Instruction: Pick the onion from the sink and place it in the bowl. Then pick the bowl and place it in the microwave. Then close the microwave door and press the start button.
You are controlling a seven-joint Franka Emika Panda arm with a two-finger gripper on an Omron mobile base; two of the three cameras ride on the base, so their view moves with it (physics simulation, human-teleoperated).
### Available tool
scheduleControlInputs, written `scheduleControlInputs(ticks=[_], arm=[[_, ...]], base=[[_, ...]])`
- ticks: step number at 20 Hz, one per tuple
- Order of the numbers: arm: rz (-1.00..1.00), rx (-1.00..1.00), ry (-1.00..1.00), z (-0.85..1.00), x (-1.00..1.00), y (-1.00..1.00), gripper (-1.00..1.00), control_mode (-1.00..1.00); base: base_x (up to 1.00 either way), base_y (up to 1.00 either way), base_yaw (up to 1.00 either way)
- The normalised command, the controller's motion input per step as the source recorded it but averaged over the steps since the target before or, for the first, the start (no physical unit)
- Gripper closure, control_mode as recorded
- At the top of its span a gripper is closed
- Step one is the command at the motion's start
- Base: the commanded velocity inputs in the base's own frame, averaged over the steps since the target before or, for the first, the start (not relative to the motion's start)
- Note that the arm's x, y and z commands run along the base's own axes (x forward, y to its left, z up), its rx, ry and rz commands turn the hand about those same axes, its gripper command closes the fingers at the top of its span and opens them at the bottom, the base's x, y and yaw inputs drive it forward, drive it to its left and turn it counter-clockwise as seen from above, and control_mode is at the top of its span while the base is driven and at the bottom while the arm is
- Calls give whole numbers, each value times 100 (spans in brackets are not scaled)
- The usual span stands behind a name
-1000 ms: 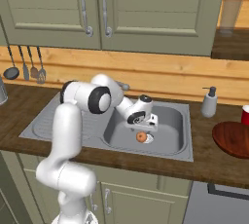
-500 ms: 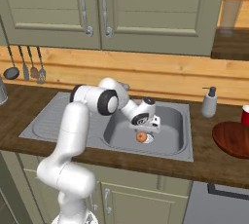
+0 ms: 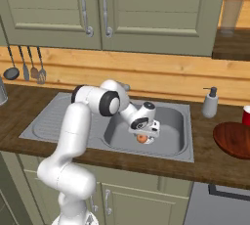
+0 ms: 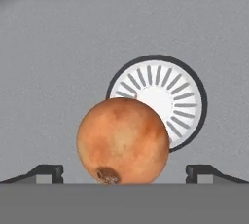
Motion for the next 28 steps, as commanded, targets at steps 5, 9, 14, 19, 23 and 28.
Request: scheduleControlInputs(ticks=[5,9,14,19,23,28], arm=[[0,0,0,-21,15,10,-100,-100],[0,0,3,-18,4,0,-100,-100],[0,0,5,-24,4,0,100,-100],[0,1,1,-9,-7,0,100,-100],[0,8,-12,53,-50,-8,100,-100],[-1,10,-22,82,-50,0,100,-100]], base=[[0,0,0],[0,0,0],[0,0,0],[0,0,0],[0,0,0],[0,0,0]])
